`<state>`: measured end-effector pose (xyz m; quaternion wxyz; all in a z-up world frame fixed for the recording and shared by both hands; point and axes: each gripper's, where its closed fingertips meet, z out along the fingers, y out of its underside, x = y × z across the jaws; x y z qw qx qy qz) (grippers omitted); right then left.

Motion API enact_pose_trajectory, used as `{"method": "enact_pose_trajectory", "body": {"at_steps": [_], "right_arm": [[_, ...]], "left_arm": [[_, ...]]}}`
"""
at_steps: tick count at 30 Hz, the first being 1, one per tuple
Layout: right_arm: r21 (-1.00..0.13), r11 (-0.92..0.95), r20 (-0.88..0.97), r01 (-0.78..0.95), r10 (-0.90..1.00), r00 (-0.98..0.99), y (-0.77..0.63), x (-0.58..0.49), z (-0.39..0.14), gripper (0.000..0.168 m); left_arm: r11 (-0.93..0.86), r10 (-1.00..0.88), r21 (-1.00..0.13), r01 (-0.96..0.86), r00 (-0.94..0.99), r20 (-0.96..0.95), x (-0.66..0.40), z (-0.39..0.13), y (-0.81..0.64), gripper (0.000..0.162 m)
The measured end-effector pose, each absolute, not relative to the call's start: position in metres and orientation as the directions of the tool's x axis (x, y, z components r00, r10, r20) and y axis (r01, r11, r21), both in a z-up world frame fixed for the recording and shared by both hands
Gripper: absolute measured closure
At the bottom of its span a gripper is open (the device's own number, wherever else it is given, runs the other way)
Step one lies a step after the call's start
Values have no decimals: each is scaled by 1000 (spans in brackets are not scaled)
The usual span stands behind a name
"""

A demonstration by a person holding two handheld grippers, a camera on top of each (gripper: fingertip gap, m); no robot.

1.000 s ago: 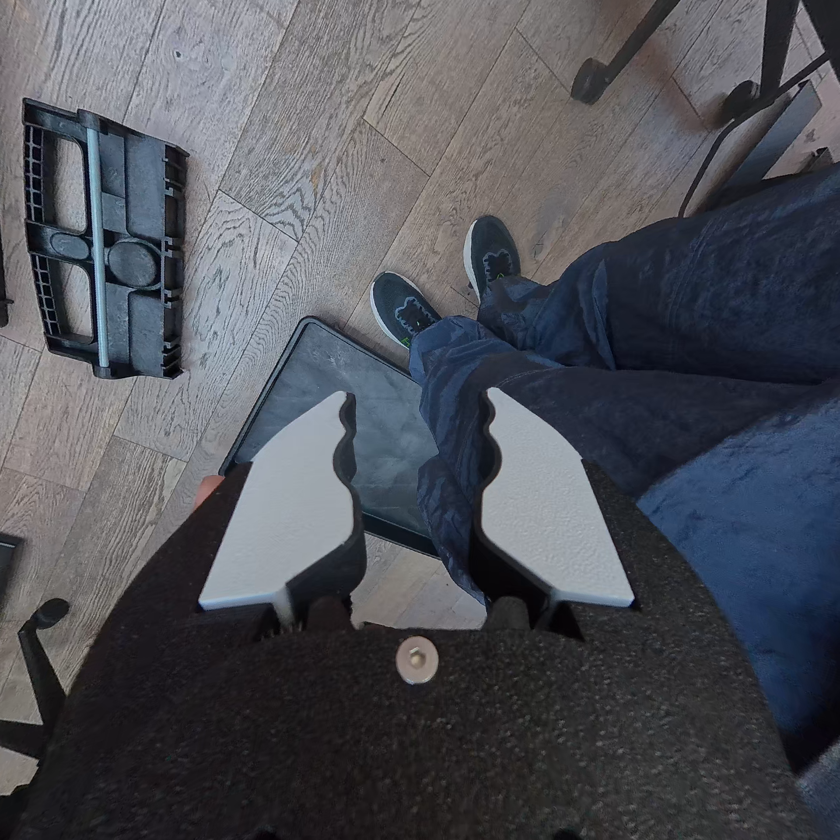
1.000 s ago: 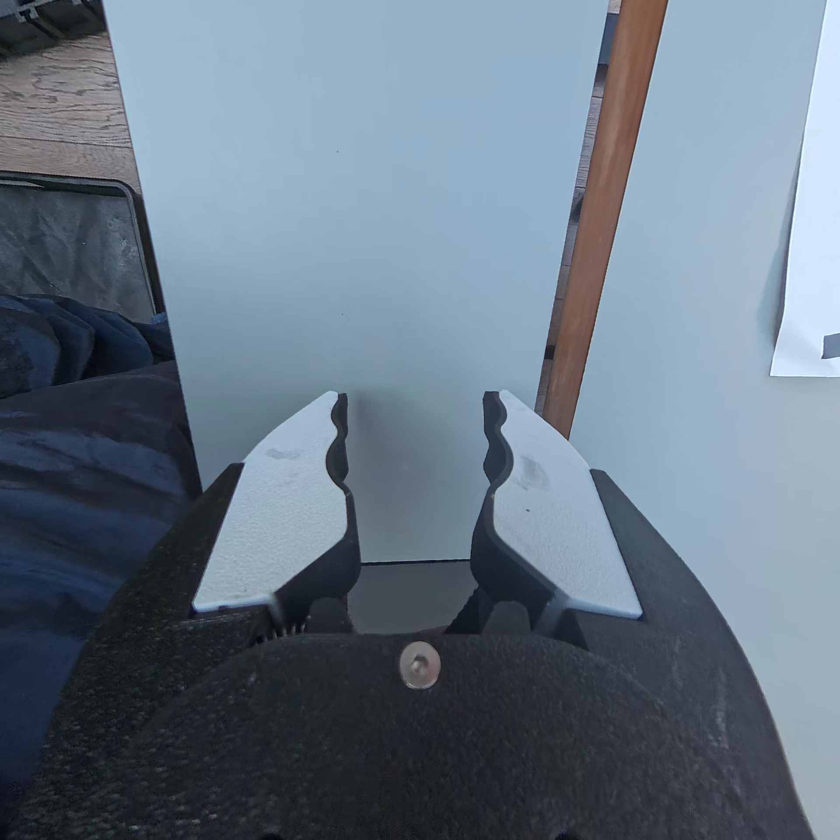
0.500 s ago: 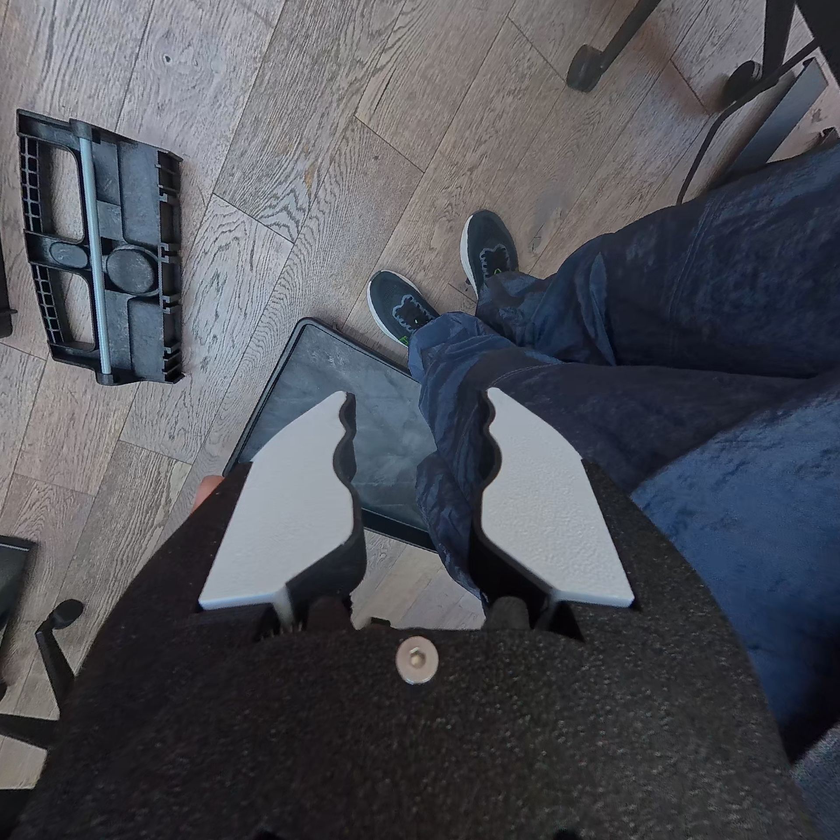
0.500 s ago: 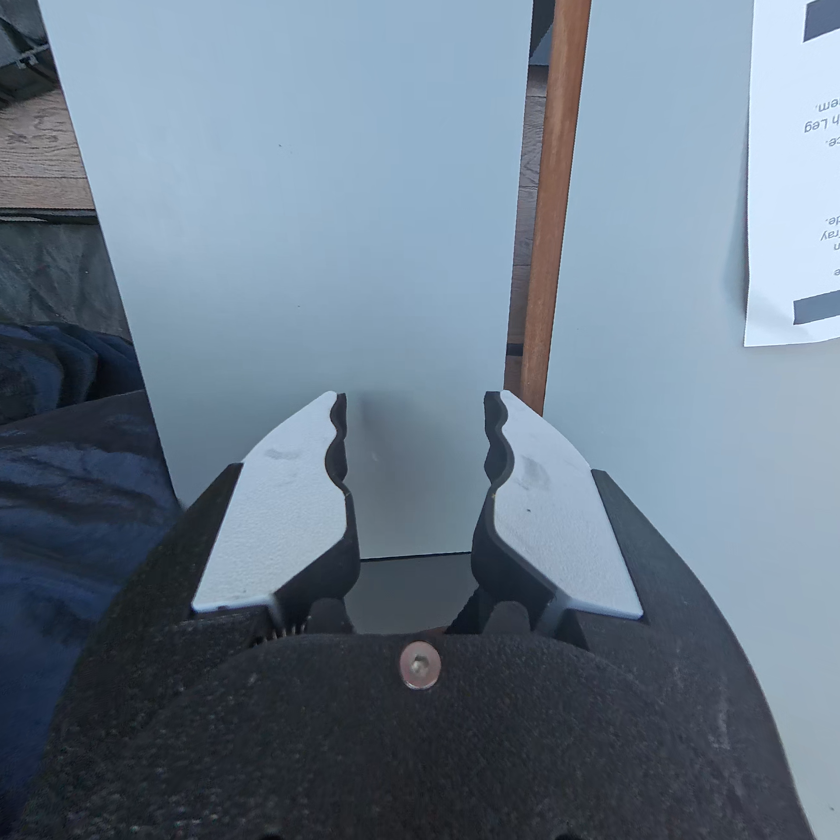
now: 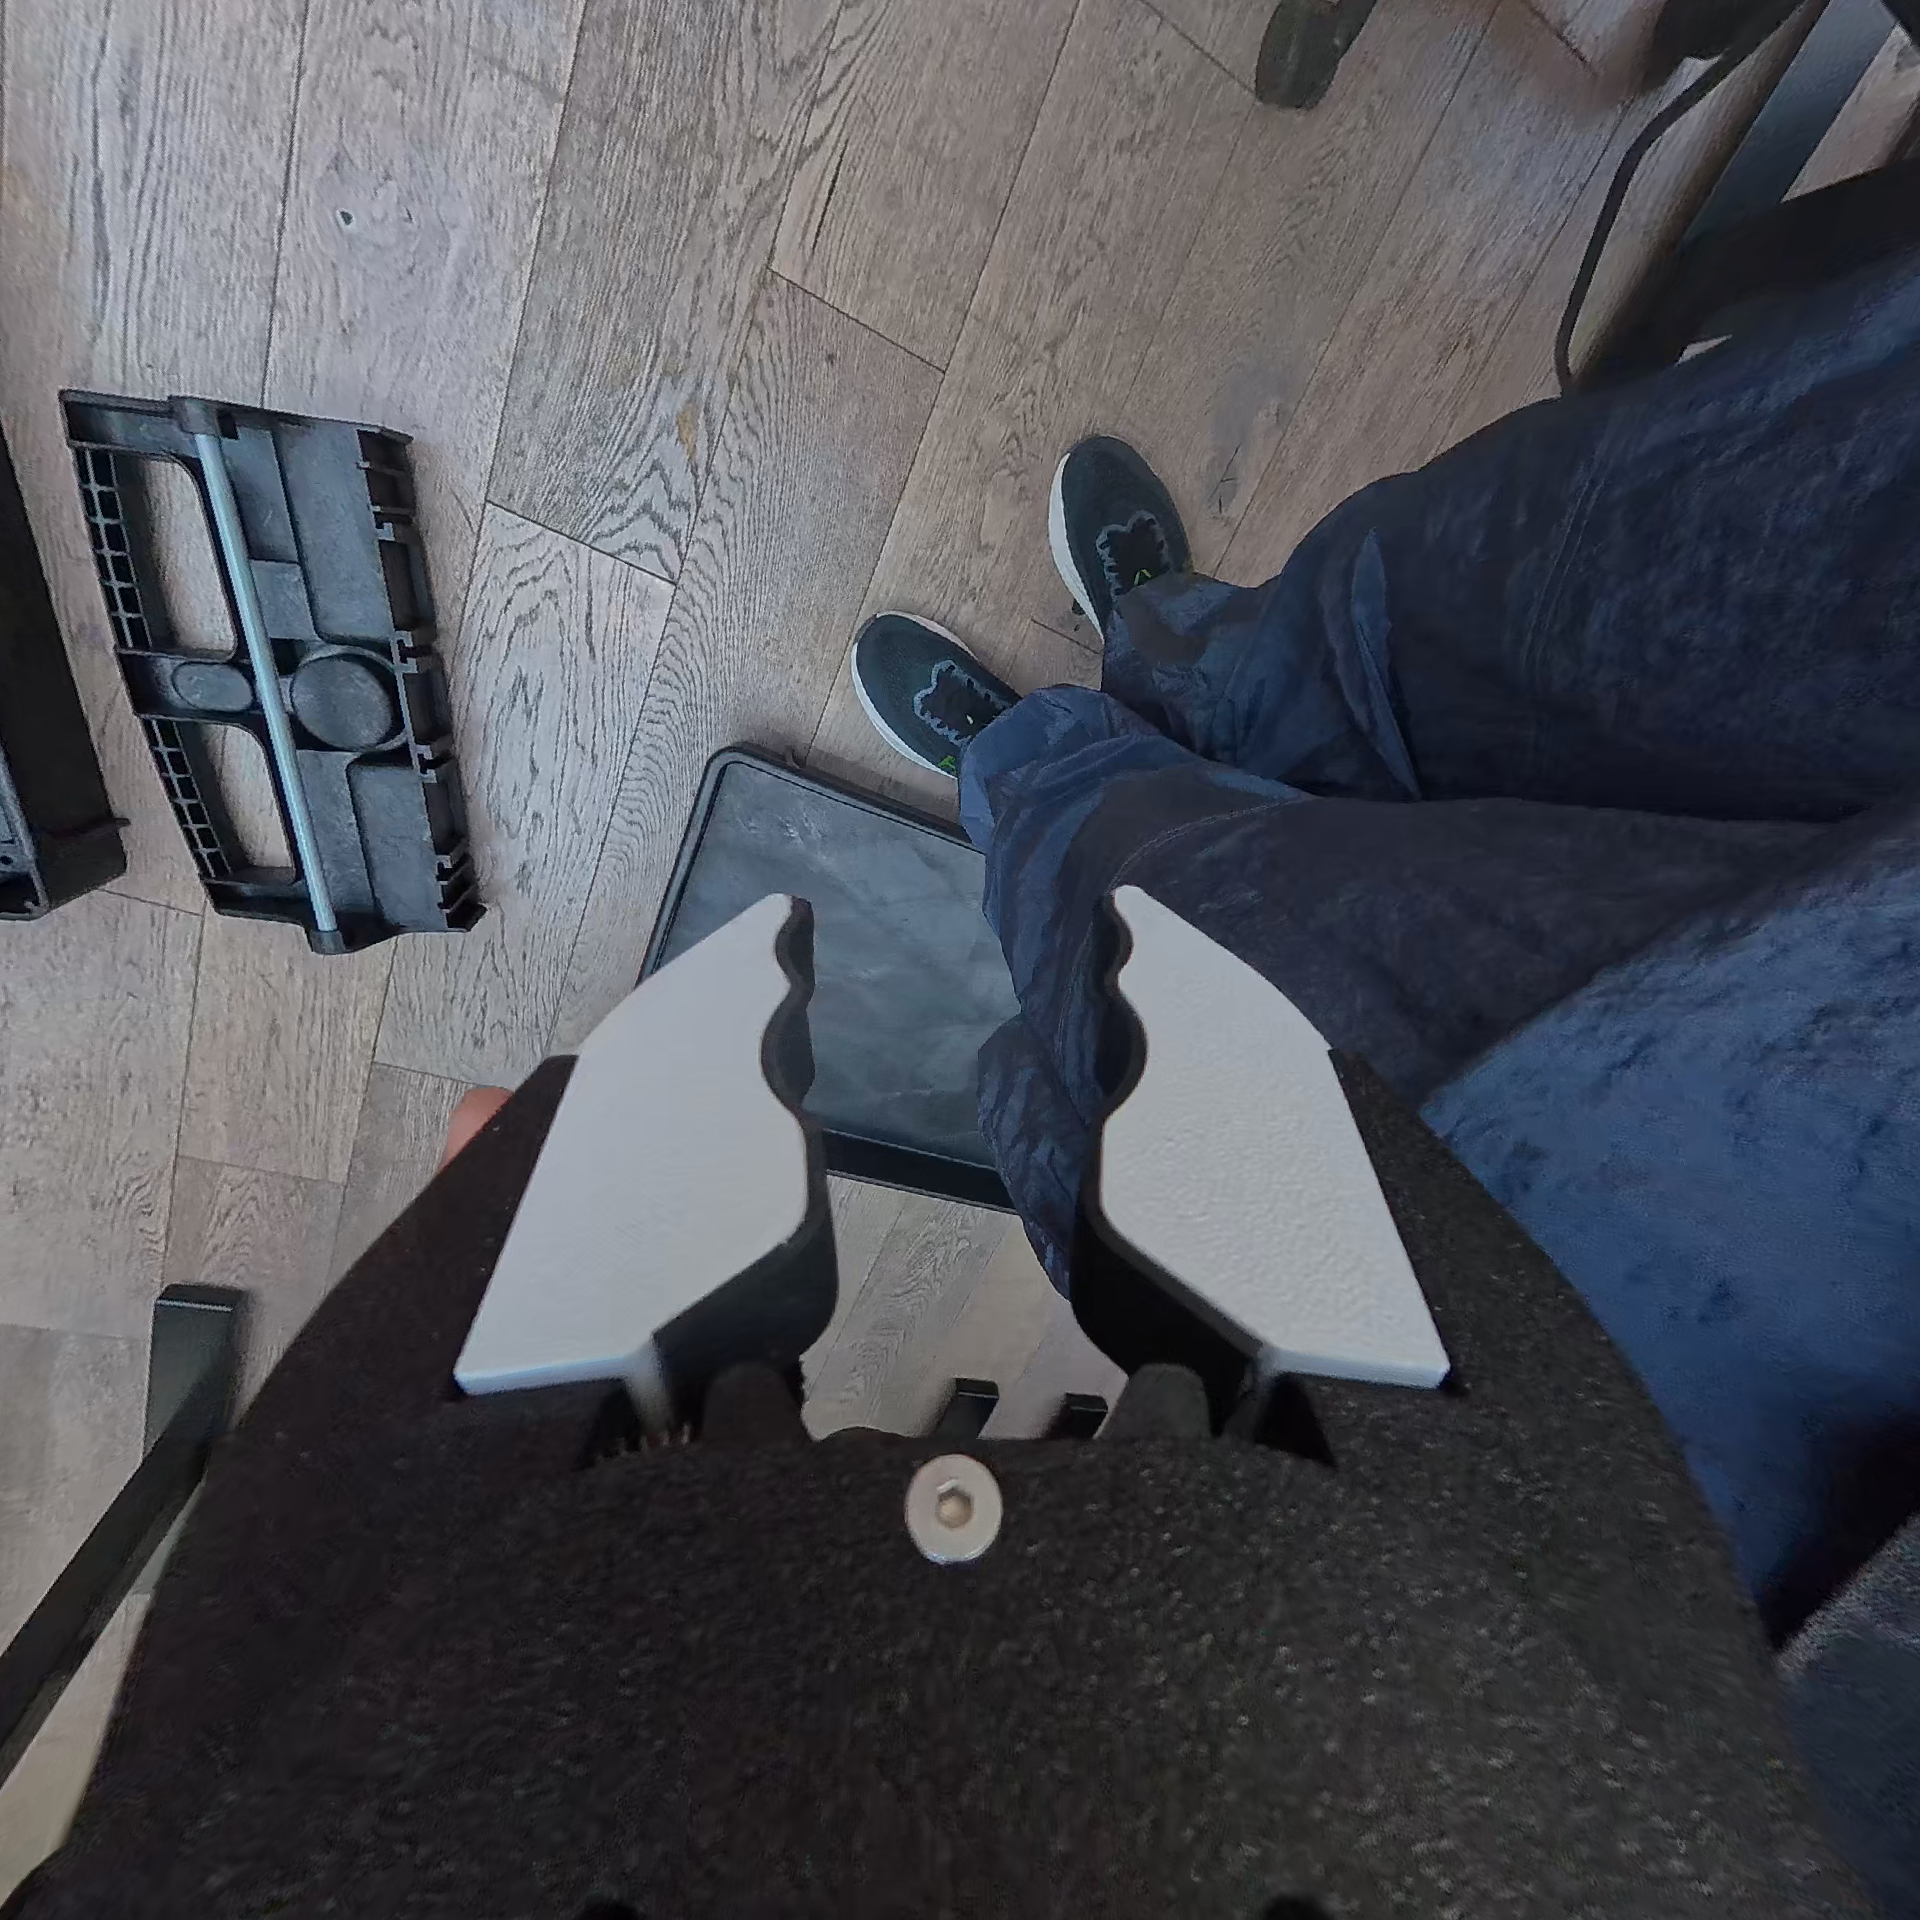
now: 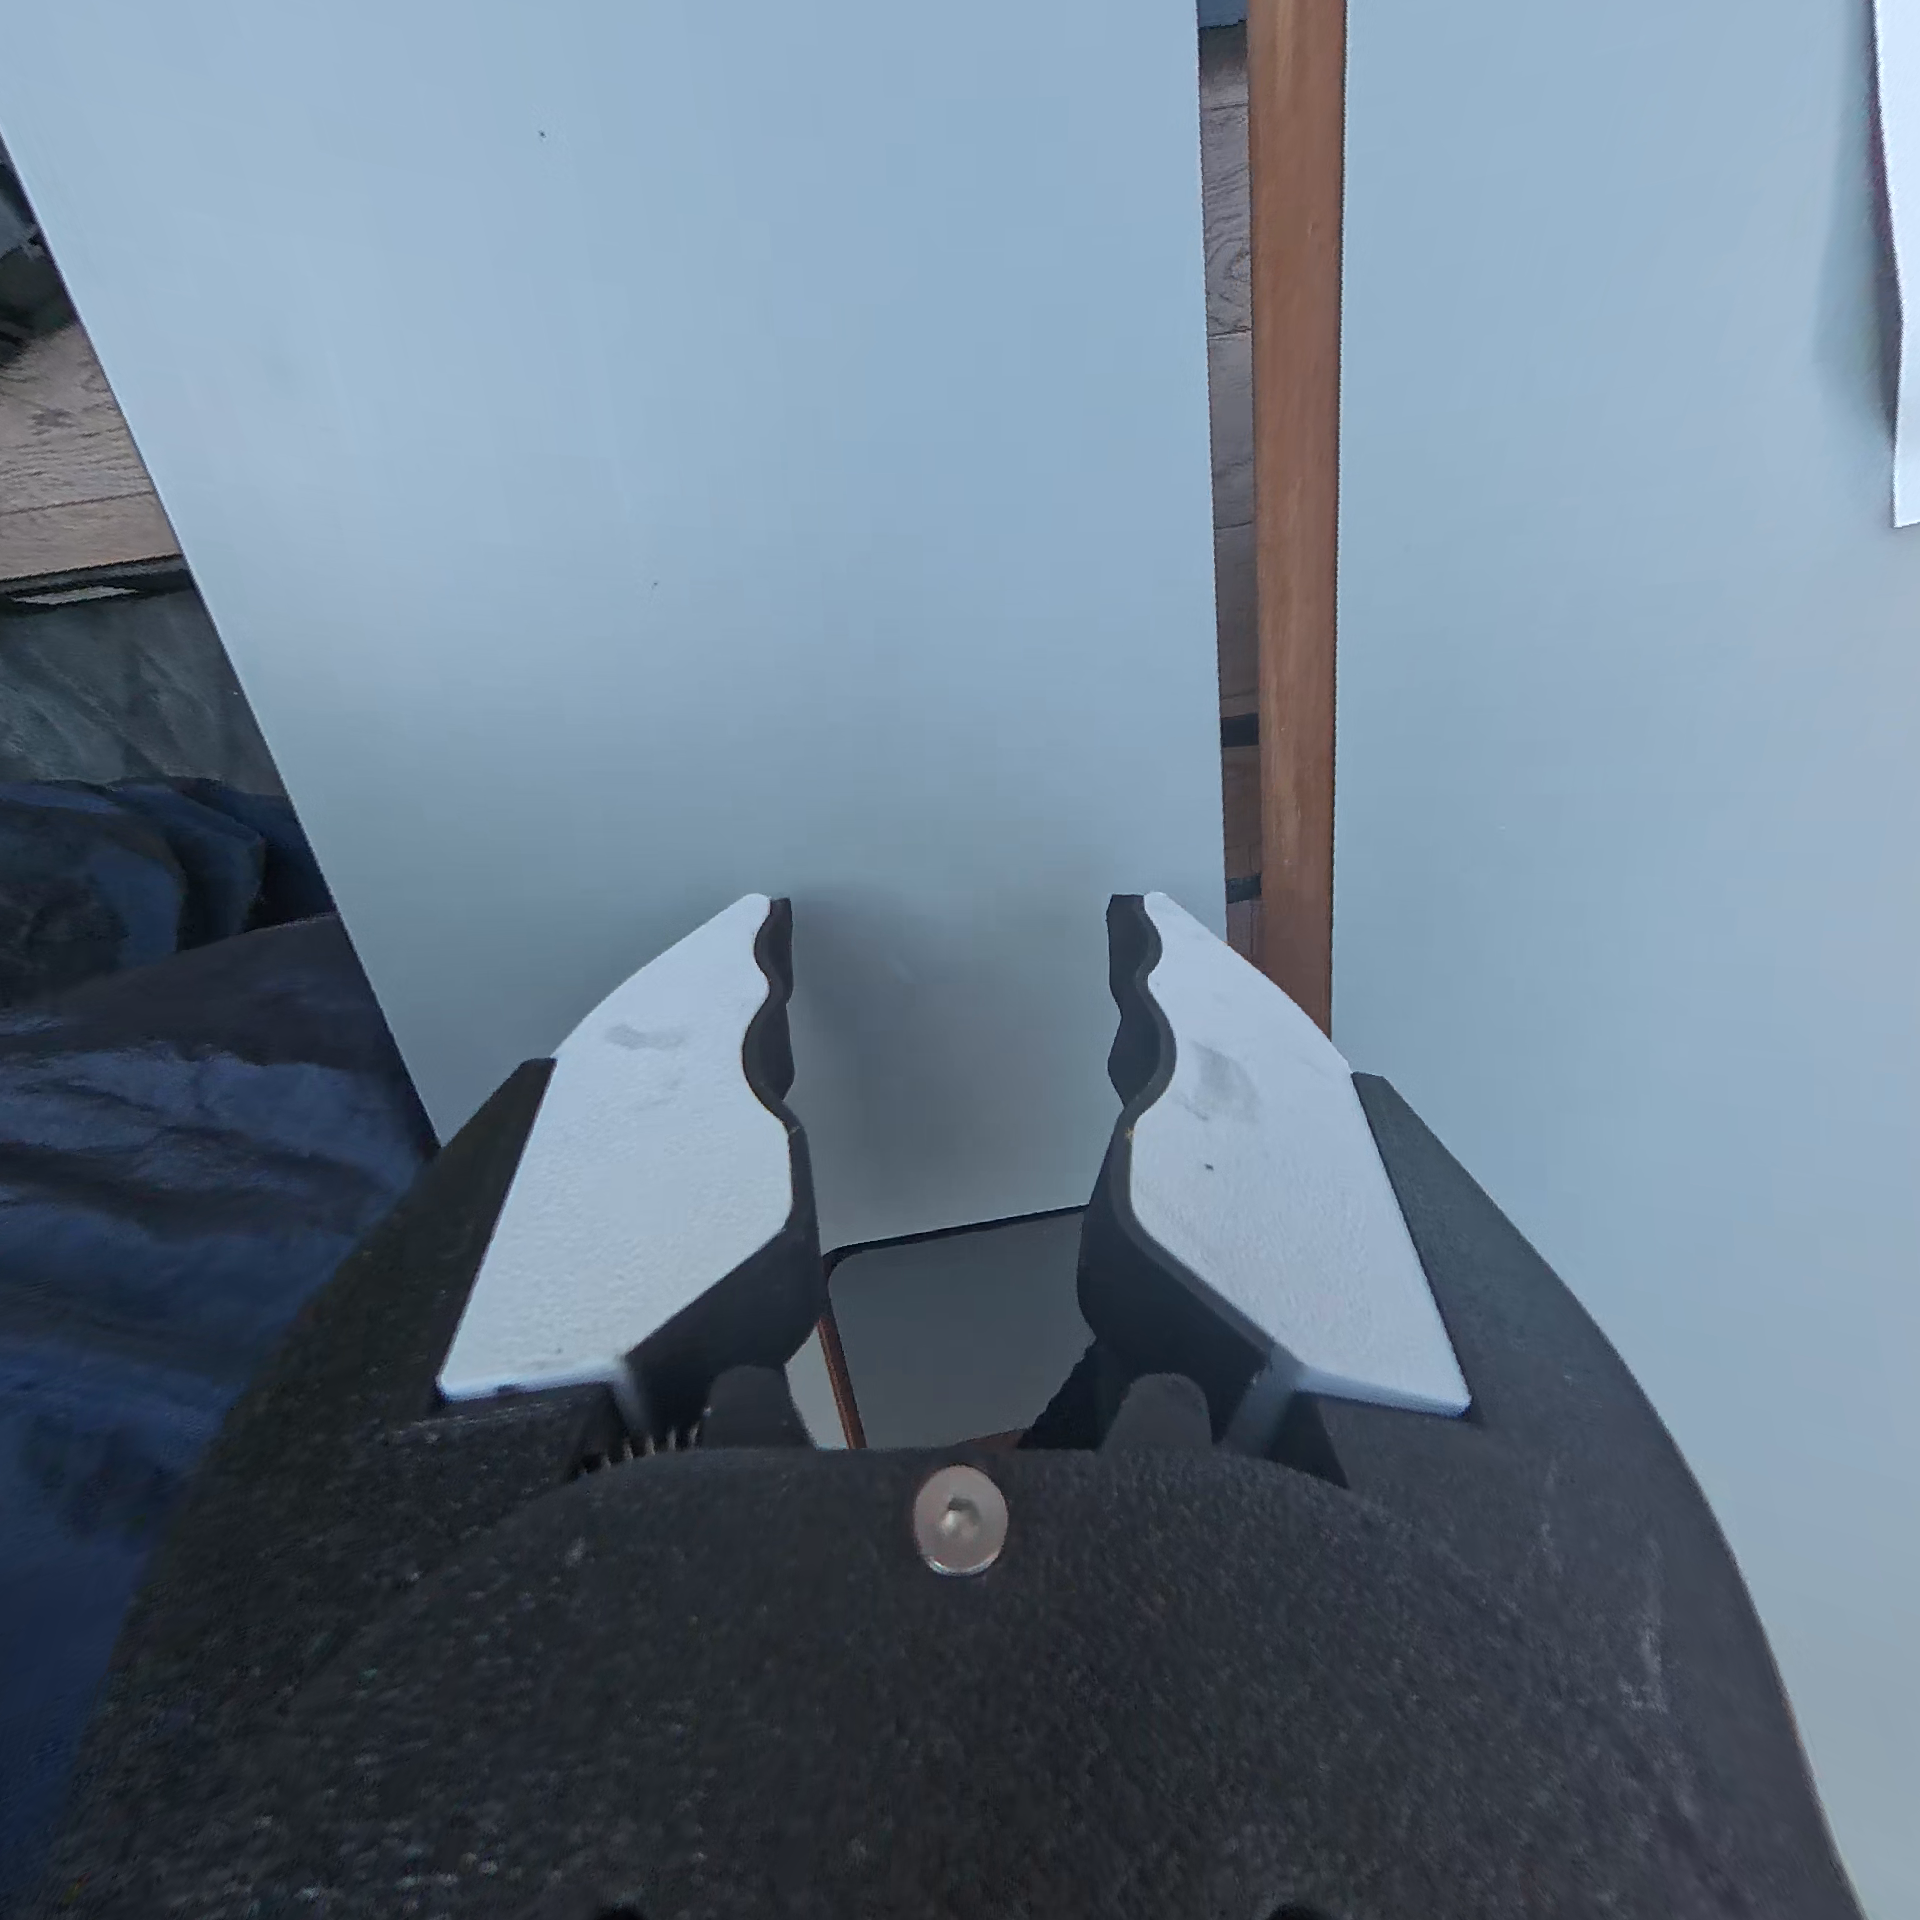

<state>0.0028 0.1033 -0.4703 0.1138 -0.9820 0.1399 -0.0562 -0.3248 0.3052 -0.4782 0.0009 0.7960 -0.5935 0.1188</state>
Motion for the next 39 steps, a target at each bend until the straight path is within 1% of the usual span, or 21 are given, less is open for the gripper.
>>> {"method": "enact_pose_trajectory", "body": {"at_steps": [7,13,17,24,30,34,39], "right_arm": [[-237,-922,71,-305,-330,941,103,1,-473,109],[-202,-932,90,-301,-324,942,103,0,-472,111],[-173,-945,130,-278,-301,945,106,1,-471,110],[-229,-946,137,-228,-264,955,148,-14,-456,110],[-233,-955,112,-183,-213,971,171,-41,-459,110],[-214,-966,98,-143,-167,981,176,-47,-463,110],[-211,-972,82,-108,-127,988,181,-44,-462,110]], "left_arm": [[-262,-955,-160,-952,232,184,-321,-474,319,109],[-288,-949,-176,-941,255,186,-333,-474,332,109],[-331,-935,-181,-926,296,196,-350,-477,338,109],[-381,-912,-149,-913,344,223,-392,-487,334,109],[-413,-896,-118,-903,380,229,-422,-493,332,109],[-449,-879,-110,-886,417,233,-427,-494,336,109],[-441,-883,-110,-891,409,230,-411,-493,342,109]]}}
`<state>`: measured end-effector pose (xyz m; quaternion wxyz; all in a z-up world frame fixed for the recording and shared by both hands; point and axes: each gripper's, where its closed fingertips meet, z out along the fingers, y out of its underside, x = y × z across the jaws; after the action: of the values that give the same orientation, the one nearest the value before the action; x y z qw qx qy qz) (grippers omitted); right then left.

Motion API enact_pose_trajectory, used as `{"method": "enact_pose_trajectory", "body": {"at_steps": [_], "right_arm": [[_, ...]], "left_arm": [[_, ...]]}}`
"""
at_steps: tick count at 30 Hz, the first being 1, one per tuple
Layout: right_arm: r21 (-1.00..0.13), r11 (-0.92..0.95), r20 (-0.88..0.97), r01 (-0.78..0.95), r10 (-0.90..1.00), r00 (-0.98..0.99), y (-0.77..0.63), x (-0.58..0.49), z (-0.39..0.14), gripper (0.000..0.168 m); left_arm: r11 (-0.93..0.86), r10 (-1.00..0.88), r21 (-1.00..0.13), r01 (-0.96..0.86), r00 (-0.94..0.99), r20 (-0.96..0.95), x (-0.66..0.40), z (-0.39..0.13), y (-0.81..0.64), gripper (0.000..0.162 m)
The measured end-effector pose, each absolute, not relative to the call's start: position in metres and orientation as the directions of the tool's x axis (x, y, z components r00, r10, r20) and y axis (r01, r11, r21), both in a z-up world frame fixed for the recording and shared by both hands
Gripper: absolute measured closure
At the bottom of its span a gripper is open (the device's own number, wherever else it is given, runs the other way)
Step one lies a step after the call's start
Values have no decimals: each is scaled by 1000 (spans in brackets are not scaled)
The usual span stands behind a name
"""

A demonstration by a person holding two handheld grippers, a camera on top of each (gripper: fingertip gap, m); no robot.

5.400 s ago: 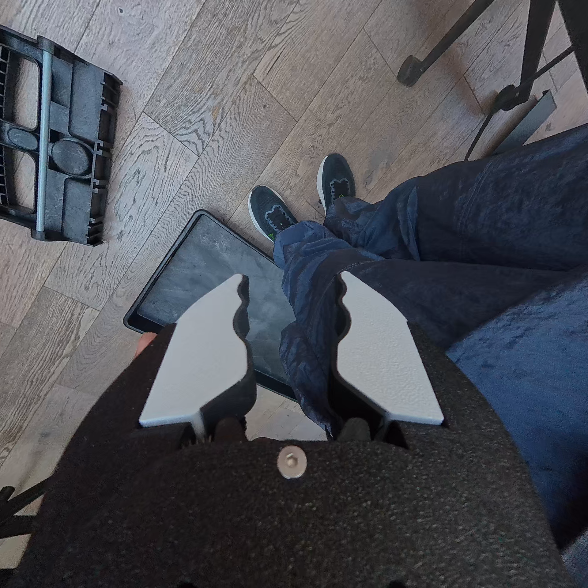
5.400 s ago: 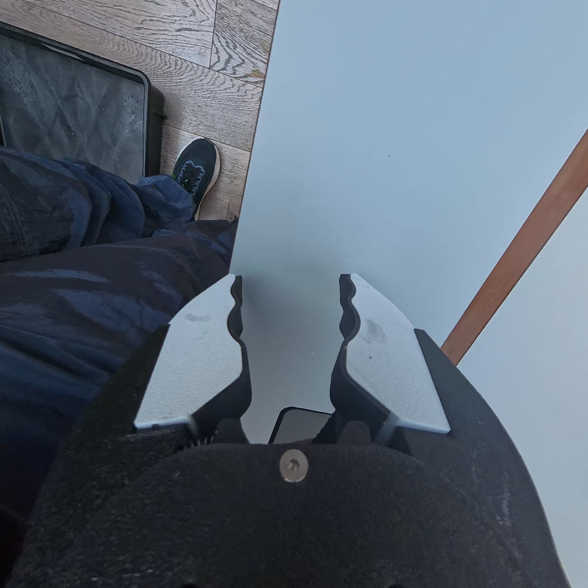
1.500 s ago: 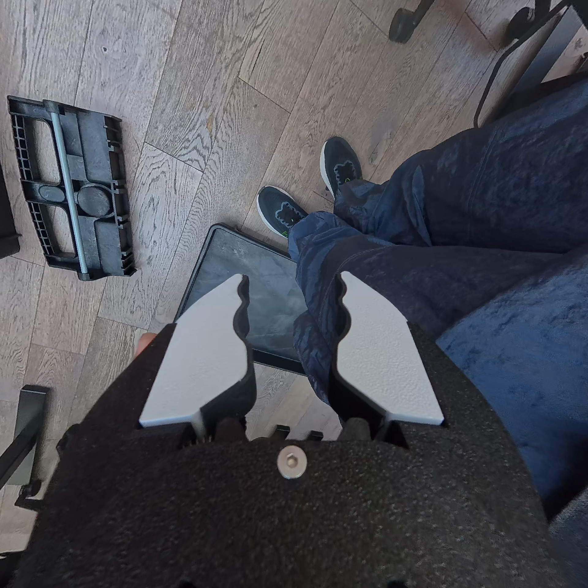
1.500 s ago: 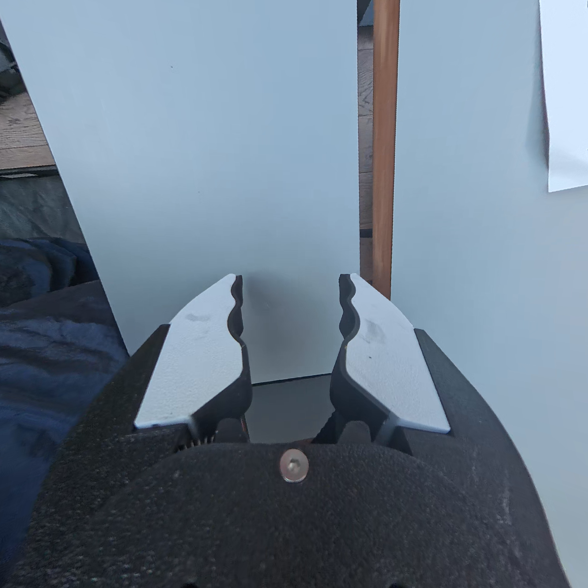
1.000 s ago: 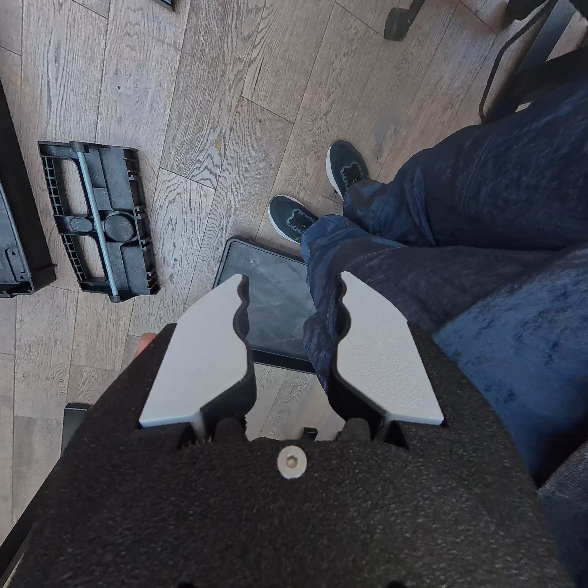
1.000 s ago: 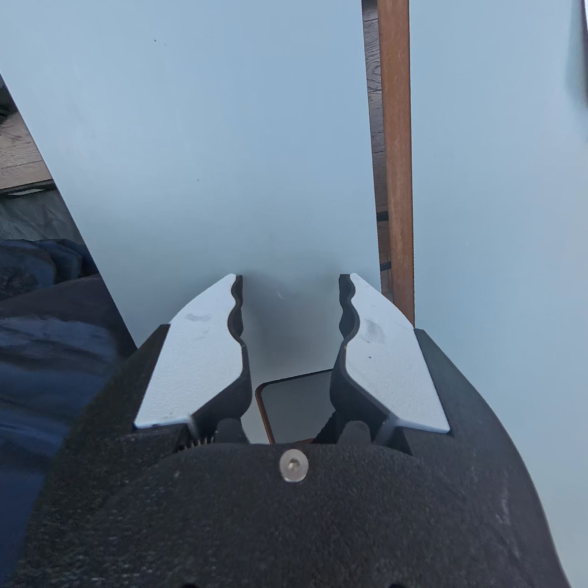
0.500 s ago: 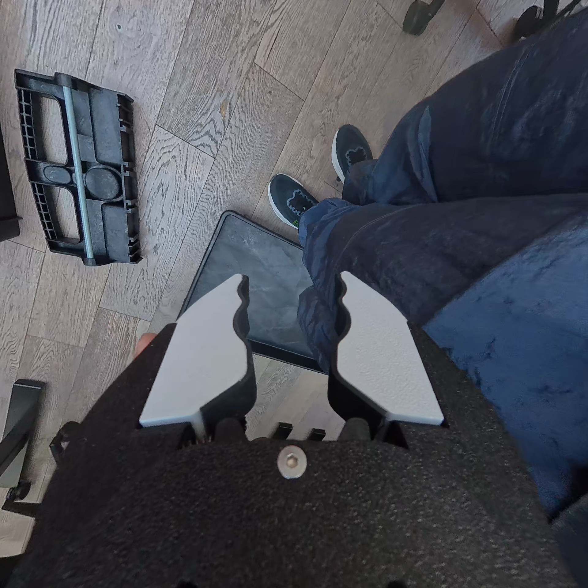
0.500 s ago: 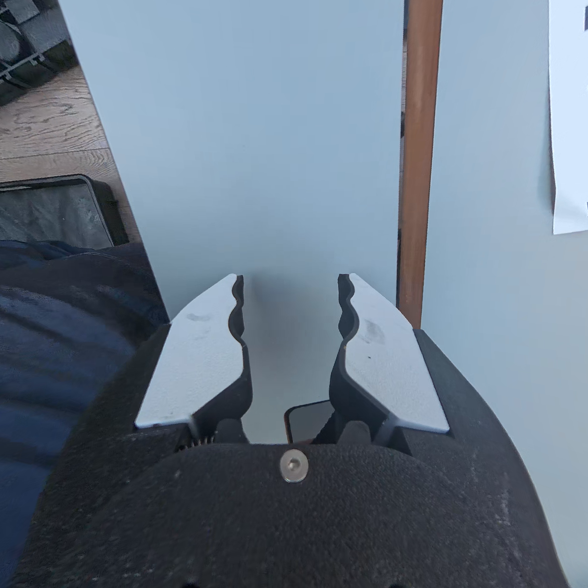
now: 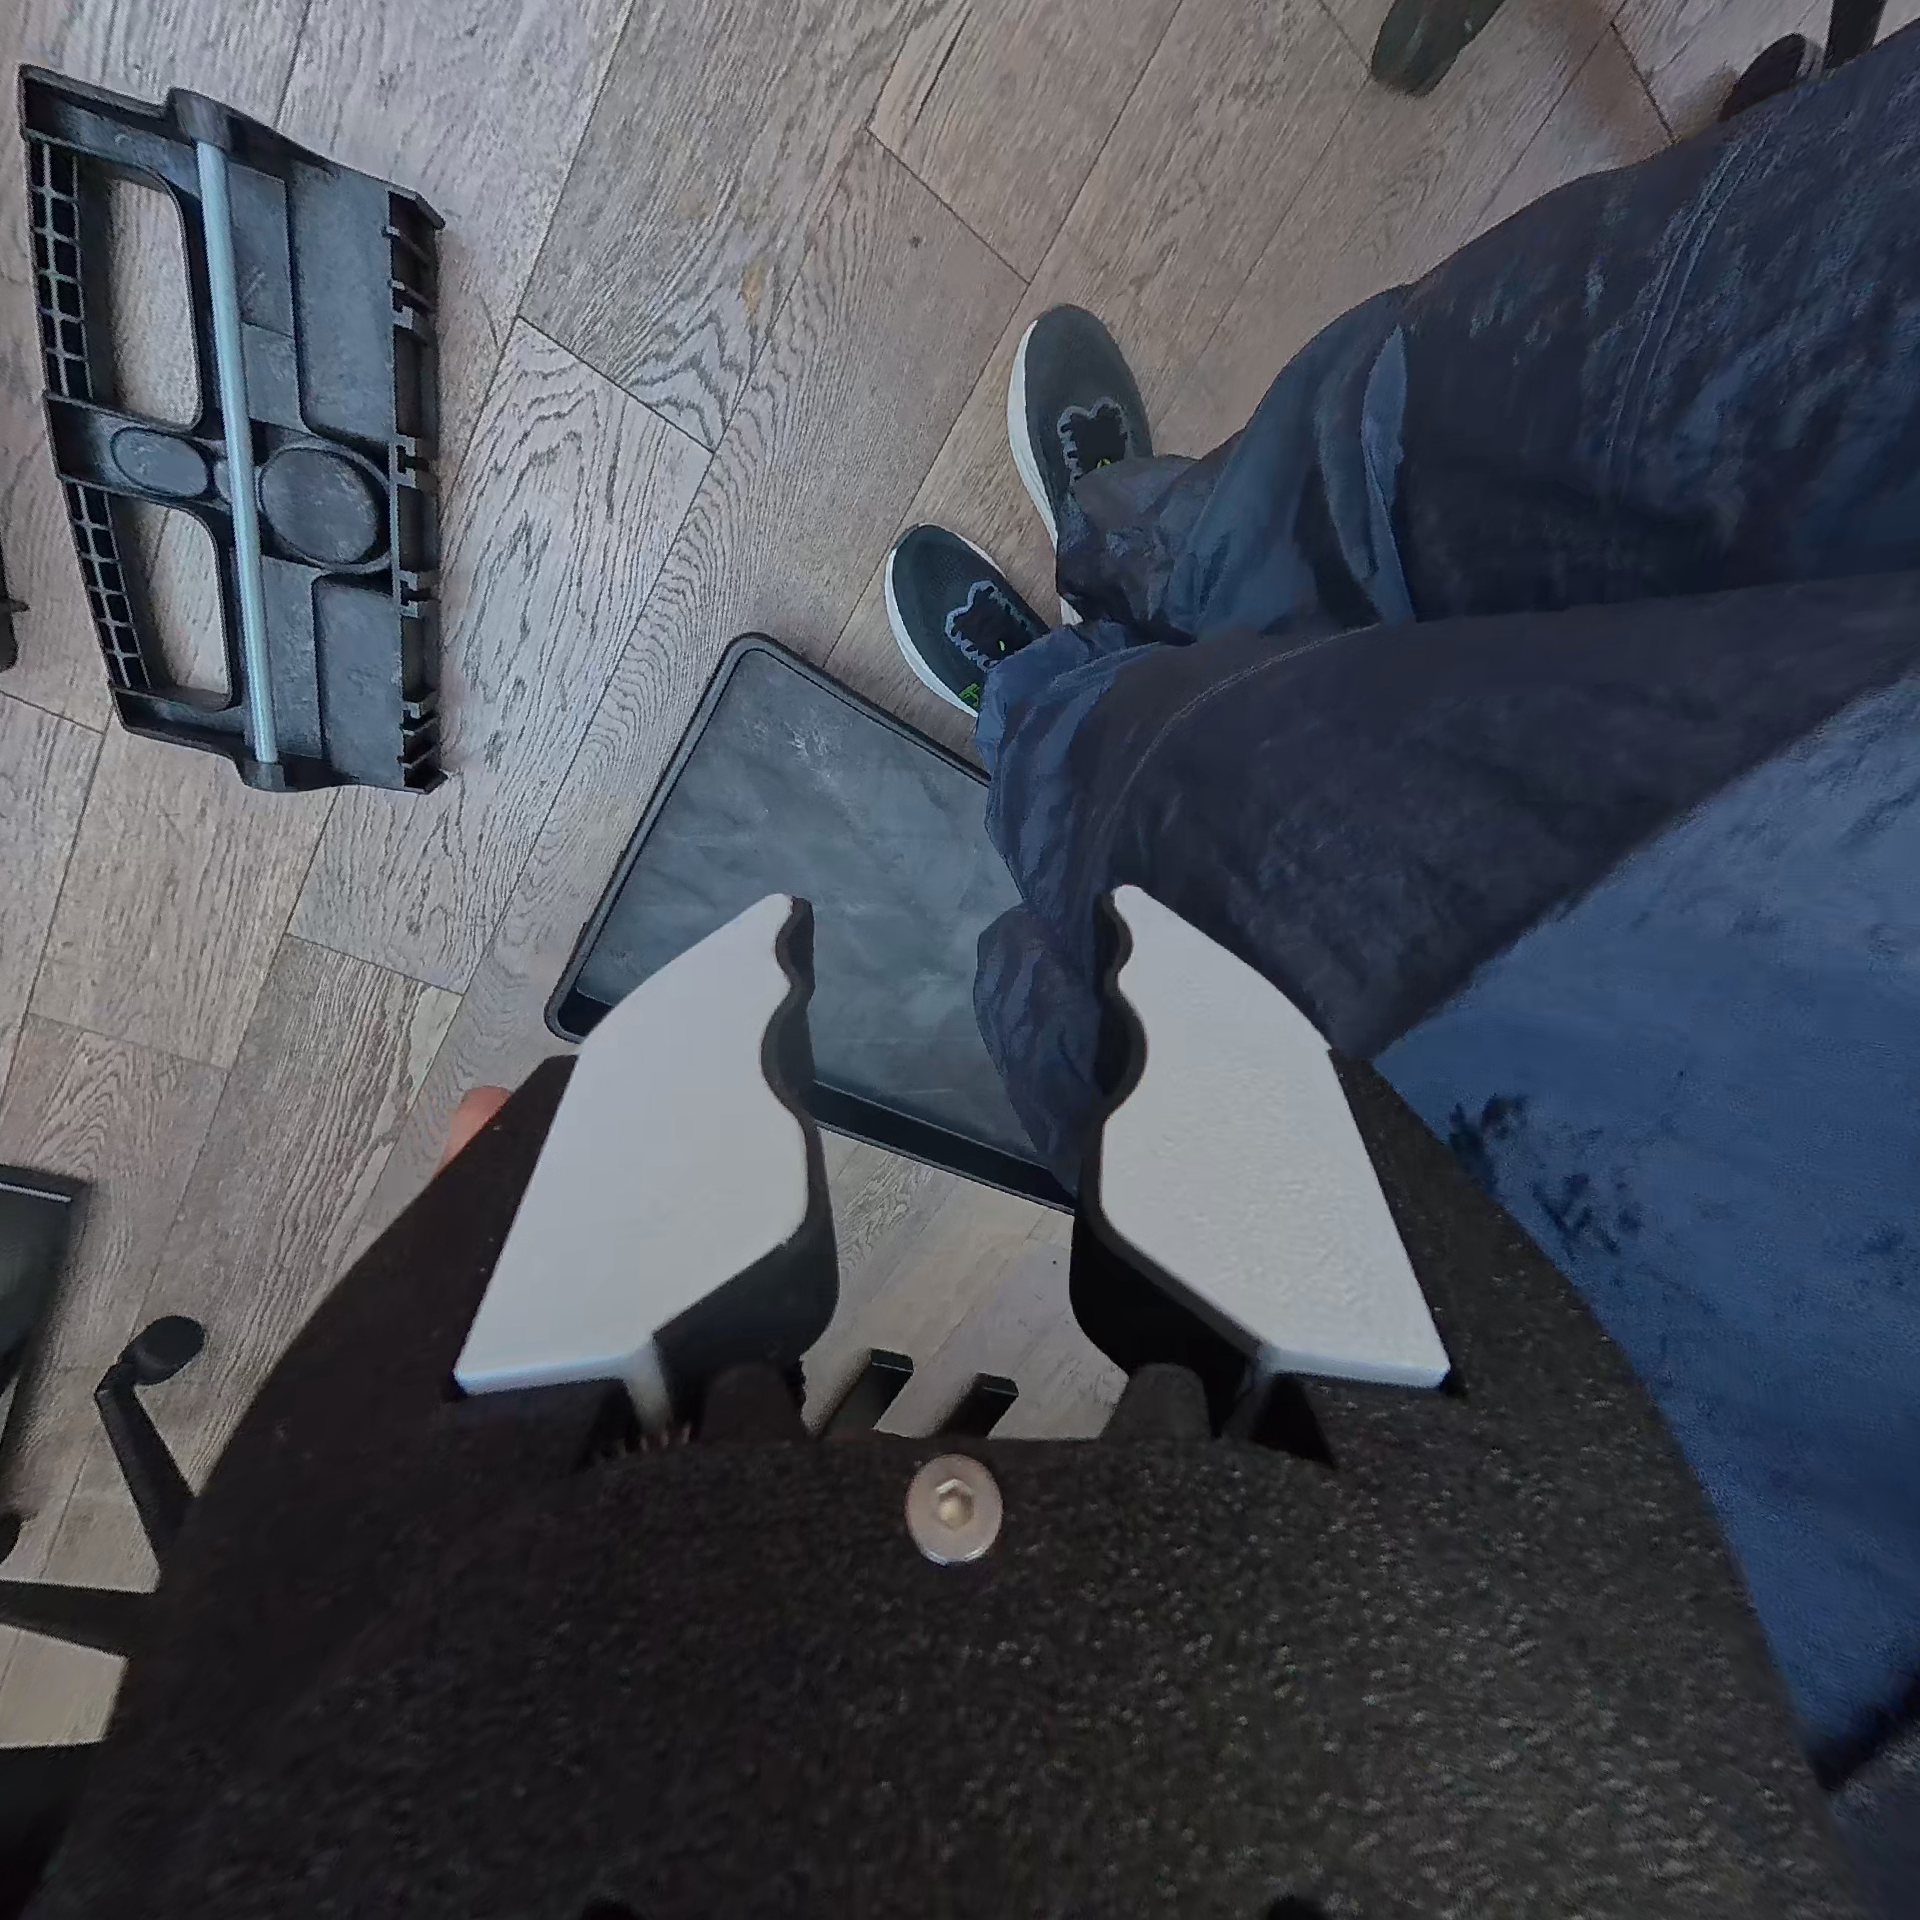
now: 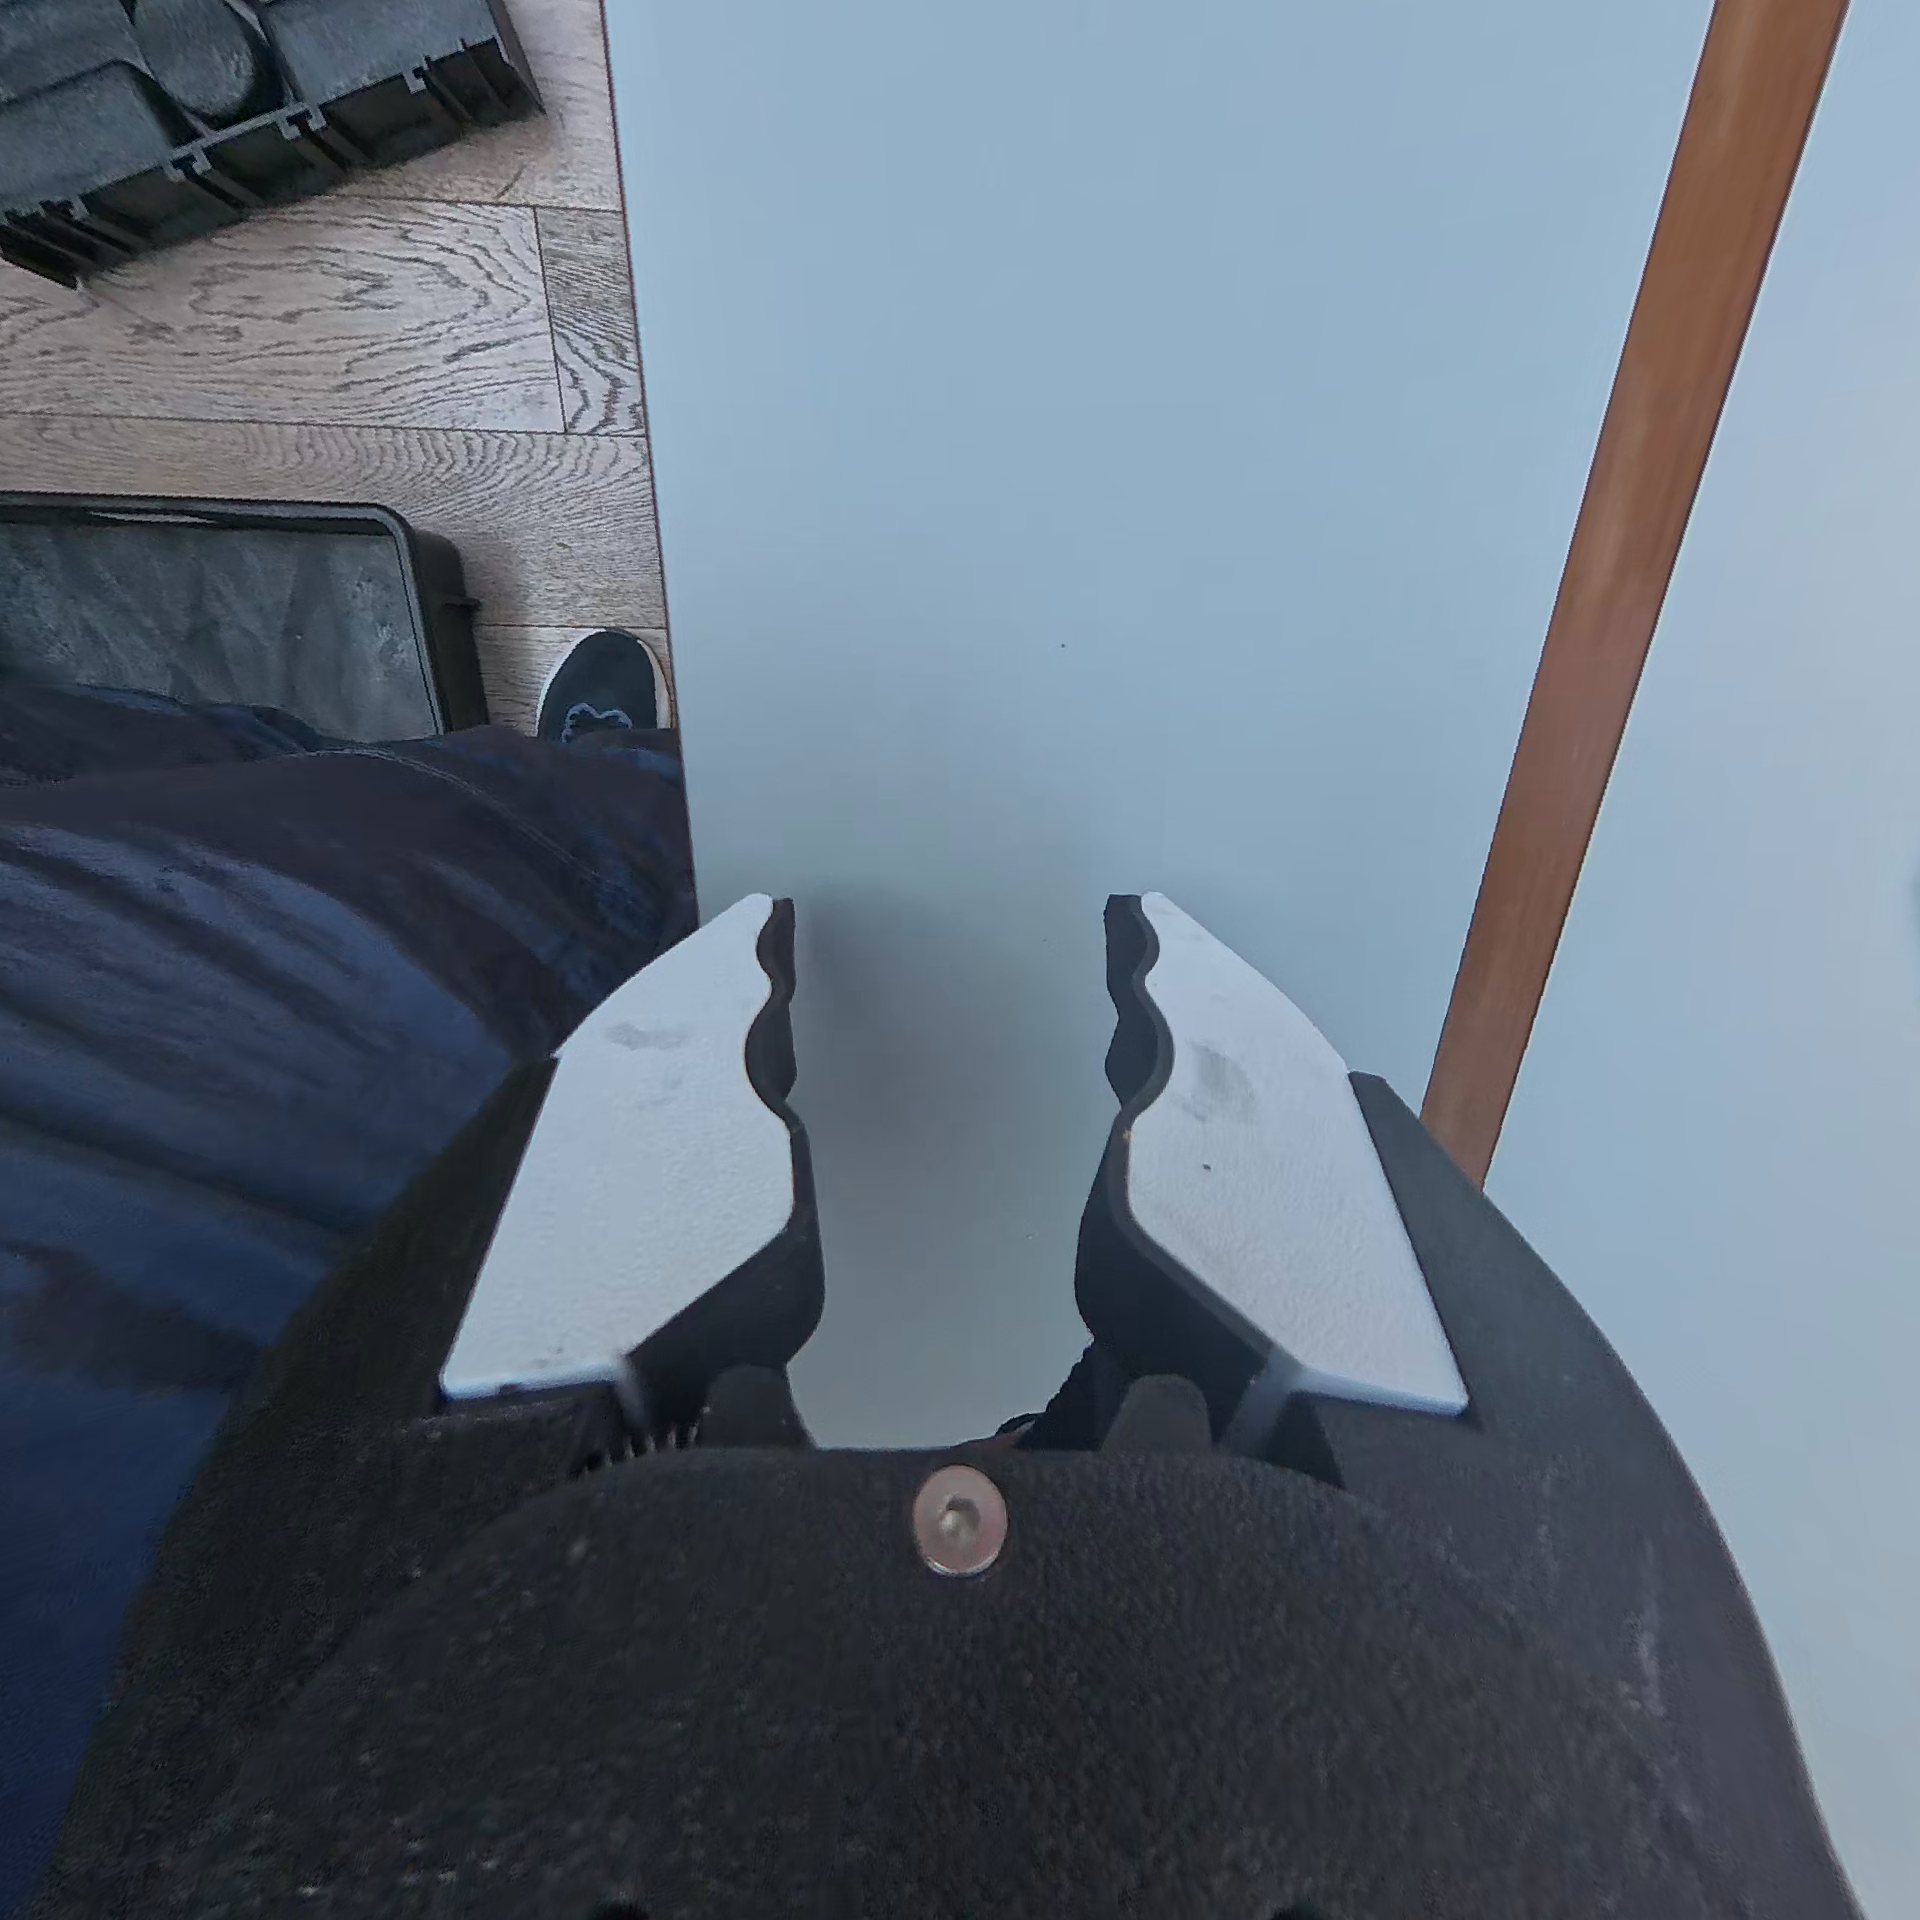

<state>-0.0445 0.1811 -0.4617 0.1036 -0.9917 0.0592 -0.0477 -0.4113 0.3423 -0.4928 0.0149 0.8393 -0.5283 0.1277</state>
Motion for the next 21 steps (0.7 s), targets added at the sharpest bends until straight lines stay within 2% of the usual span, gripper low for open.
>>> {"method": "enact_pose_trajectory", "body": {"at_steps": [10,21], "right_arm": [[-211,-977,61,-39,-53,997,189,-38,-463,109],[-243,-970,51,-24,-38,998,210,-17,-461,109]], "left_arm": [[-388,-912,-165,-907,352,211,-358,-474,353,109],[-441,-889,-129,-888,412,199,-364,-478,354,109]]}}
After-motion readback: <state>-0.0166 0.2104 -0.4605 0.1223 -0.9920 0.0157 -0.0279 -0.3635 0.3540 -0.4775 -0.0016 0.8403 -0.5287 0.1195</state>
